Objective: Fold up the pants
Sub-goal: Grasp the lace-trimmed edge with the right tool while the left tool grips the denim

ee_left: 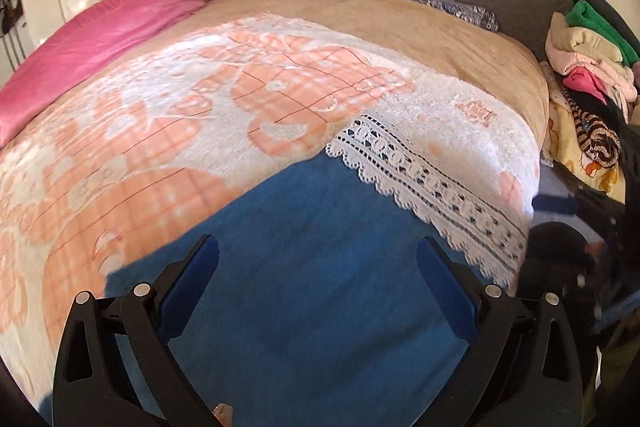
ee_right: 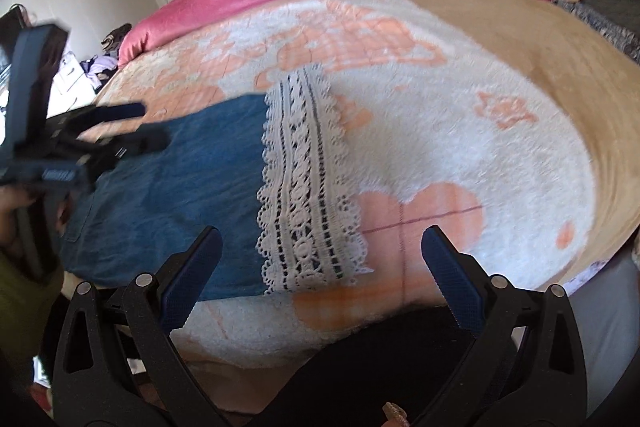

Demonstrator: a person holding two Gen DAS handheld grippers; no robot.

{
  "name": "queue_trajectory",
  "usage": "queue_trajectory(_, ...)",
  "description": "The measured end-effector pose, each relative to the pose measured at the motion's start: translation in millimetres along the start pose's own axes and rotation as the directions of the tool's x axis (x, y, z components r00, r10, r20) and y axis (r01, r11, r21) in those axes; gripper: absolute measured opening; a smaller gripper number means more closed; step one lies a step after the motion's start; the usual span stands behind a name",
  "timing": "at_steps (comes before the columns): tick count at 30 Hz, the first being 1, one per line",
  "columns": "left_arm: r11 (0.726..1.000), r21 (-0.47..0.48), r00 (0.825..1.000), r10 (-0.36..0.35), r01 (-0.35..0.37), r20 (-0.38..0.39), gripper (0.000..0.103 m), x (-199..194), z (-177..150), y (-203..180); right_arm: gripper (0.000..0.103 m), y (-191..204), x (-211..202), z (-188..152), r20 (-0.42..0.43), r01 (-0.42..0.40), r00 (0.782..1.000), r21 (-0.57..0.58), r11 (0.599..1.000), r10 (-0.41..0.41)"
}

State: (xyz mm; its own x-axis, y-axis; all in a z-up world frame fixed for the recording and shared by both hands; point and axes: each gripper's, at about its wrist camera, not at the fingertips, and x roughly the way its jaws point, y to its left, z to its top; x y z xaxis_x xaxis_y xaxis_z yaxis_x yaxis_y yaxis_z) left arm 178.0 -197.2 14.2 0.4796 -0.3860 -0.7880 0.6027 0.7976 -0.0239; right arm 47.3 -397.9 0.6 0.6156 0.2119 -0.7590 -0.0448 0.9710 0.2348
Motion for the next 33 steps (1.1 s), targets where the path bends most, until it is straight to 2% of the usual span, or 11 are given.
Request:
queue_trajectory(6,0.999,0.046,0.999,0.017,-0.015,-0.041,0.099,36.8,23.8,-3.7,0.094,-1.2,14.1,3.2,-0.047,-0.039,0.998,0.039,0.998,0.041)
queue_trajectory(9,0.999,0.041,0.998,-0.007,0.009,-0.059,0.099,48.9,32.5,-3.8,0.094,-2.0,17.5,3.9,-0.057,-0.048,0.997,0.053,0.997,0.051)
queue_trajectory(19,0.998,0.051,0.997,-0.022,0.025,-0.068,0.099,78.0,47.4,-7.0,0.094,2.2,28.3,5.0,-0.082,-0.071,0.994,0.05,0.996,0.075)
queue_trajectory(26,0.998,0.043,0.996,-0.042,0.046,-0.075,0.098,94.5,50.0,-1.6,0.06,6.2,35.9,7.7,-0.087,-0.104,0.99,0.043,0.994,0.107)
queue_trajectory(28,0.997,0.045,0.996,-0.051,0.055,-0.075,0.098,98.3,51.1,-0.7,0.055,3.7,36.4,8.1,-0.083,-0.118,0.989,0.057,0.991,0.123)
queue_trajectory(29,0.997,0.044,0.995,-0.059,0.062,-0.076,0.095,100.2,52.0,-0.3,0.053,2.4,36.1,8.2,-0.078,-0.126,0.988,0.063,0.99,0.131)
queue_trajectory(30,0.996,0.042,0.995,-0.073,0.076,-0.071,0.08,101.2,53.1,-0.3,0.051,1.4,35.5,8.4,-0.071,-0.133,0.988,0.069,0.989,0.138)
queue_trajectory(31,0.995,0.04,0.994,-0.092,0.095,-0.067,0.072,102.2,54.1,-0.5,0.047,0.8,34.6,8.6,-0.063,-0.143,0.987,0.072,0.987,0.147)
queue_trajectory(33,0.991,0.035,0.99,-0.125,0.128,-0.07,0.068,105.1,56.1,-1.2,0.042,-0.6,33.1,9.5,-0.046,-0.167,0.984,0.08,0.983,0.171)
